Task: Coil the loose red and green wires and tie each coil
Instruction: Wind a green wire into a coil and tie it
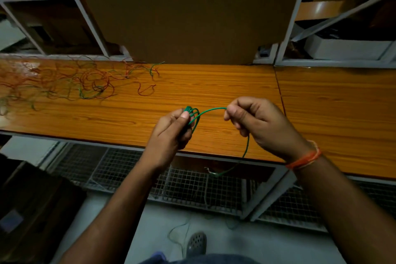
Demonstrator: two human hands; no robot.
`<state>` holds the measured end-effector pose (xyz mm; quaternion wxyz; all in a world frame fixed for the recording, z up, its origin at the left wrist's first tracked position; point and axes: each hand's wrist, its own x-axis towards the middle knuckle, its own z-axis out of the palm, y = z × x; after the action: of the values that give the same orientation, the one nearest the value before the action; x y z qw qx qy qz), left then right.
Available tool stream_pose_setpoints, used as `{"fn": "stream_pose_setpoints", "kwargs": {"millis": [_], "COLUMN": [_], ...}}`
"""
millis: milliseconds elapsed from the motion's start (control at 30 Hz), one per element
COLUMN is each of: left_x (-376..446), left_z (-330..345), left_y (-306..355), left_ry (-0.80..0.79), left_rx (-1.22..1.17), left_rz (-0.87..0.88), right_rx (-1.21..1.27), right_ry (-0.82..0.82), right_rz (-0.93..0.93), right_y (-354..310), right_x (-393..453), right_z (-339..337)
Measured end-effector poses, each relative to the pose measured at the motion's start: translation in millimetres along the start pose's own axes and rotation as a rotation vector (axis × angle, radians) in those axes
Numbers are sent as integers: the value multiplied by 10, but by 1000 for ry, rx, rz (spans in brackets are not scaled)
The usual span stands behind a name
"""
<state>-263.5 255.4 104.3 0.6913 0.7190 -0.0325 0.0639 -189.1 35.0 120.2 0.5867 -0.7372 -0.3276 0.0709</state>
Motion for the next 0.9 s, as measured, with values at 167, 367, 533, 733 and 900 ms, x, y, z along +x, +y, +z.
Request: {"fn": "stream_pose_setpoints", "kwargs": {"millis": [167,367,533,733,900], "left_x": [149,-45,-69,5,-111], "left_z": [74,406,441,156,337], "left_y": [101,275,463,645,540], "left_ry": [-106,-197,-262,-62,190], "left_rx": [-66,-493,-883,-926,-359], "left_rz": [-85,-125,7,96,8], "right_rx": [-33,120,-29,-660,-294], "right_ry": [52,69,-320,-393,-73], "right_rz": [-42,-61,94,231,348], "right_y": [-122,-174,339,874,631], "right_x": [112,-190,-606,-672,-538], "right_z": [-41,-203,-575,-813,-707]}}
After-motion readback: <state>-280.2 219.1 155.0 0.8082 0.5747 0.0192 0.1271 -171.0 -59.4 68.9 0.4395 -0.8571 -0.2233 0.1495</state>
